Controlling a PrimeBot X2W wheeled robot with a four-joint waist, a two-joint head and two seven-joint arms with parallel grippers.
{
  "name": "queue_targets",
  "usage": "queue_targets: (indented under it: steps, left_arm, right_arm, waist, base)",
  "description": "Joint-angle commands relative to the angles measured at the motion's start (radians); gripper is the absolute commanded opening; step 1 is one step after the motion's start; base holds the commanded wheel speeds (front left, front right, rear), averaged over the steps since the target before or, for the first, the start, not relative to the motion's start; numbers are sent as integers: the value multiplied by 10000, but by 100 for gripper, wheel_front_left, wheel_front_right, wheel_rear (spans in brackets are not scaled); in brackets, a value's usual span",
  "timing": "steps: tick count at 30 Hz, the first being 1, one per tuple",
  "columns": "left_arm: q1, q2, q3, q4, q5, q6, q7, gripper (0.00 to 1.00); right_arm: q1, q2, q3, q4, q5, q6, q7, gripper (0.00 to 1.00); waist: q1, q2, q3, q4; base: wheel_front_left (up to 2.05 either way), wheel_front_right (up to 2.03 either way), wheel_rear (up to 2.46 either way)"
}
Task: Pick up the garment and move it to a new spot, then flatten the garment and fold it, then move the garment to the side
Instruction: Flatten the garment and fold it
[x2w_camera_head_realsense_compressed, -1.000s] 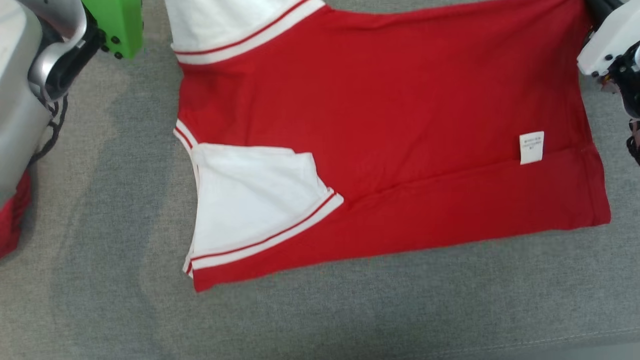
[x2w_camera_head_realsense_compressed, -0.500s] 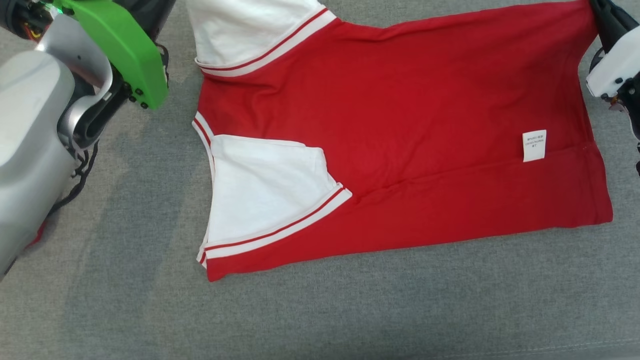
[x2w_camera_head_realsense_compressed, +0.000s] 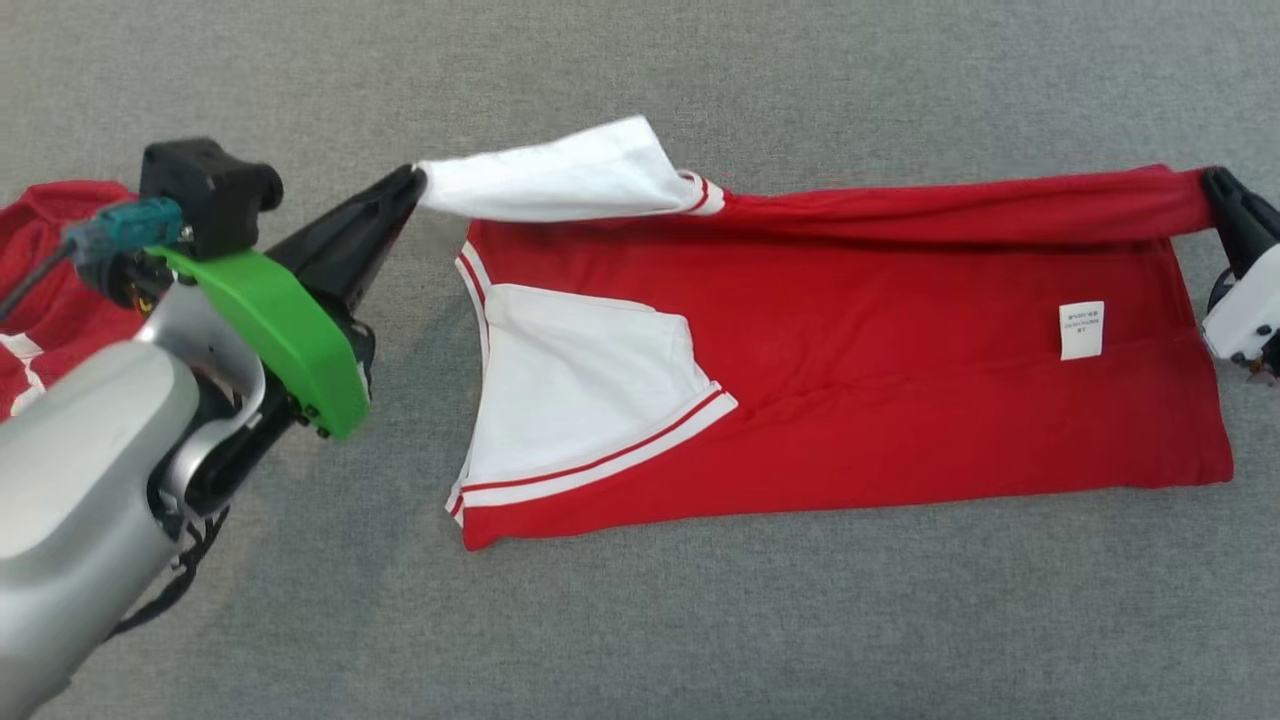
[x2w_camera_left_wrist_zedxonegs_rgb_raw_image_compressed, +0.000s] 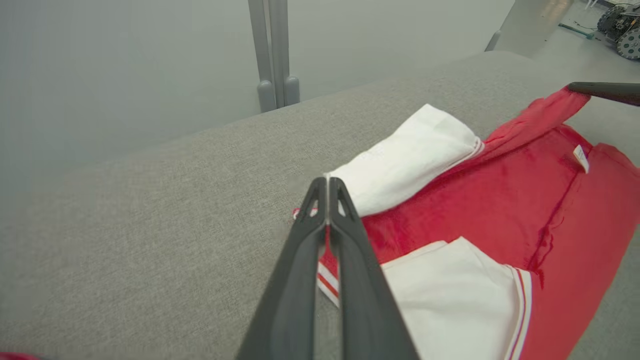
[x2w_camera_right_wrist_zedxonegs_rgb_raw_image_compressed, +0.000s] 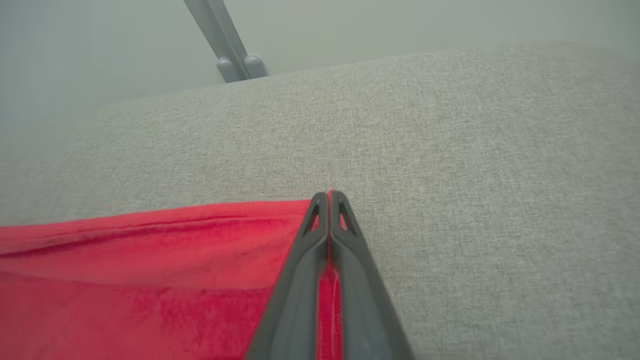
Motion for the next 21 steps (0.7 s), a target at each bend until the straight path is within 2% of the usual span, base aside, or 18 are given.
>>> queue_targets:
  steps: [1, 14, 19, 20, 21]
  left_arm:
    - [437, 182, -43, -251, -73, 188, -80, 0]
    - [2864, 1073, -540, -2135, -493, 1429, -416, 0]
    - [3214, 754, -817, -2079, -393, 1613, -468, 0]
    - [3252, 680, -852, -2009, -398, 1626, -504, 0]
    - [3314, 584, -911, -1879, -418, 1627, -512, 1]
  right_arm:
    - [378, -19, -146, -149, 24, -8, 37, 0]
    - [2887, 506, -1578, -1363, -337, -10, 364, 0]
    - [3327, 828, -1855, -1478, -618, -10, 553, 0]
    - [3362, 907, -1886, -1474, -685, -10, 569, 9]
    - [3410, 981, -1934, -1463, -775, -9, 569, 61]
  waist:
    - [0, 0, -108, 110]
    - [0, 0, -543, 227]
    - [0, 0, -567, 278]
    - [0, 0, -579, 277]
    - [0, 0, -629, 275]
  base:
    - [0, 0, 0]
    - [0, 0, 0]
    - [0, 0, 0]
    - [0, 0, 0]
    - [0, 0, 0]
